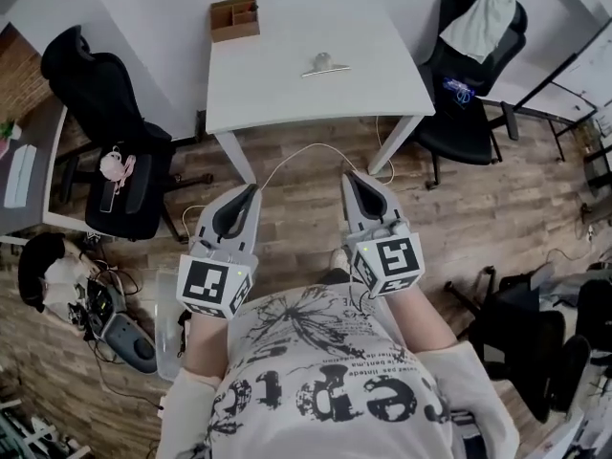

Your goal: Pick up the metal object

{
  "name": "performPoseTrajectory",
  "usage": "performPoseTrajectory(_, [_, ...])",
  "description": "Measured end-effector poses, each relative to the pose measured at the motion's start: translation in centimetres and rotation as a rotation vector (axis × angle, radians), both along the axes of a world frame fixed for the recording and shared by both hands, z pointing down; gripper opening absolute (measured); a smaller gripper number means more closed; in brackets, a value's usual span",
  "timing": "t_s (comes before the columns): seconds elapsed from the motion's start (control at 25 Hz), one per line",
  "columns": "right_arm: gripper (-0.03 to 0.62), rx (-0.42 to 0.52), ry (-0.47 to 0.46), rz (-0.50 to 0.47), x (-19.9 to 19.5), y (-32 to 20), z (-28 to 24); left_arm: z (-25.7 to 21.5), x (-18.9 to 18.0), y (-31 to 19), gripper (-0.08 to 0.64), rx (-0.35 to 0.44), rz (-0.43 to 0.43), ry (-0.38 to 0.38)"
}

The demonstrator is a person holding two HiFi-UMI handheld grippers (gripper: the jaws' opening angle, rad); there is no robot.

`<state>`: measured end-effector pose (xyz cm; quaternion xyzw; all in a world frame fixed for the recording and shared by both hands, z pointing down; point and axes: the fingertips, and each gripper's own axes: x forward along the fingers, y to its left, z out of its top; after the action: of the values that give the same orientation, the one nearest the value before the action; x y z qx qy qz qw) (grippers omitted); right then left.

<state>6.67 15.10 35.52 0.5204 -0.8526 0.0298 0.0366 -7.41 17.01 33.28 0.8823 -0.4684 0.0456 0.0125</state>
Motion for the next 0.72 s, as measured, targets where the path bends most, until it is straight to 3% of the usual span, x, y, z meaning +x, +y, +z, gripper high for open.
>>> performPoseTrajectory(0.32, [-0.011,-0.04,0.036,-0.134,7.4,-11.6,0.8,0.3,8.9,-10.2,0.011,-0.005,-0.101,0.016])
performPoseTrajectory(0.48, [-0.011,-0.066,0.065,-0.161,9.8,-16.2,1.6,0.8,10.6,-14.4,0.011,-0.04,-0.157,0.021])
performPoseTrajectory(0.72, [-0.011,-0.103,0.093,-0.17,11.1,-22.5,3.2,2.1,11.4,-20.4,0.011,-0.068,-0.172,0.042])
